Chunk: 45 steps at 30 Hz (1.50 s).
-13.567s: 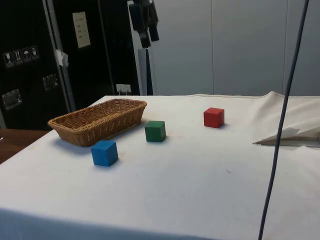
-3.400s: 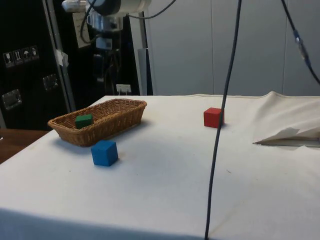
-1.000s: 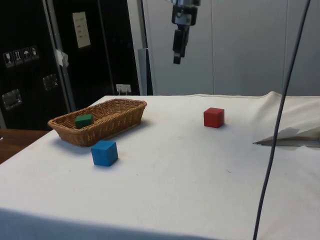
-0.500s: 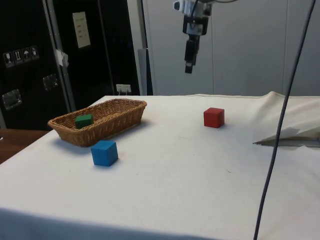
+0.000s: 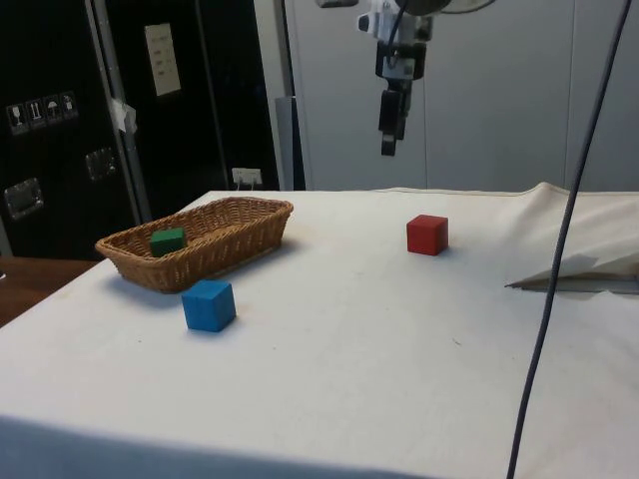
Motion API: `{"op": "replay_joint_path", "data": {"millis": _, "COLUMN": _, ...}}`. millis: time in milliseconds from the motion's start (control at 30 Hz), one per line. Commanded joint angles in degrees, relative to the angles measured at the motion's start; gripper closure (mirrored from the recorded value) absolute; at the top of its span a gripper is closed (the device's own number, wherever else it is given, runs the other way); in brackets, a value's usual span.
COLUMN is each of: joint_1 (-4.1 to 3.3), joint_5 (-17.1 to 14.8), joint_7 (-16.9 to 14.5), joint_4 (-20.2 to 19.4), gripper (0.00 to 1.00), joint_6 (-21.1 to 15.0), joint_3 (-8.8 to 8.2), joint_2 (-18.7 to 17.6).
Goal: Pick up exactly two blocks and place them into the basket.
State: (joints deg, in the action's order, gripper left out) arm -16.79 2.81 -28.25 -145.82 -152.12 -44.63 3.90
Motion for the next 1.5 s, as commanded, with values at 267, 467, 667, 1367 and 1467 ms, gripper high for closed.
{"op": "replay_joint_path", "data": {"millis": 267, "joint_1": 0.17, "joint_5": 0.5, "joint_7": 4.0, "joint_4": 0.1, "gripper": 0.0, "joint_6": 0.7, "joint_3": -0.17, "joint_2": -1.5}}
{"op": "replay_joint_path", "data": {"millis": 467, "joint_1": 0.52, "joint_5": 1.1, "joint_7": 4.8, "joint_4": -0.9, "gripper": 0.0, "joint_6": 2.1, "joint_3": -0.92, "joint_2": 0.9}}
{"op": "replay_joint_path", "data": {"millis": 667, "joint_1": 0.69, "joint_5": 1.1, "joint_7": 4.6, "joint_4": -2.8, "gripper": 0.0, "joint_6": 3.2, "joint_3": -1.38, "joint_2": 4.5}}
{"op": "replay_joint_path", "data": {"millis": 1367, "joint_1": 0.11, "joint_5": -0.3, "joint_7": 6.6, "joint_4": -10.4, "gripper": 0.0, "joint_6": 0.2, "joint_3": -3.72, "joint_2": 7.6}}
{"op": "replay_joint_path", "data": {"millis": 1467, "joint_1": -0.06, "joint_5": -0.6, "joint_7": 7.2, "joint_4": -10.7, "gripper": 0.0, "joint_6": -0.2, "joint_3": -3.78, "joint_2": 6.9}}
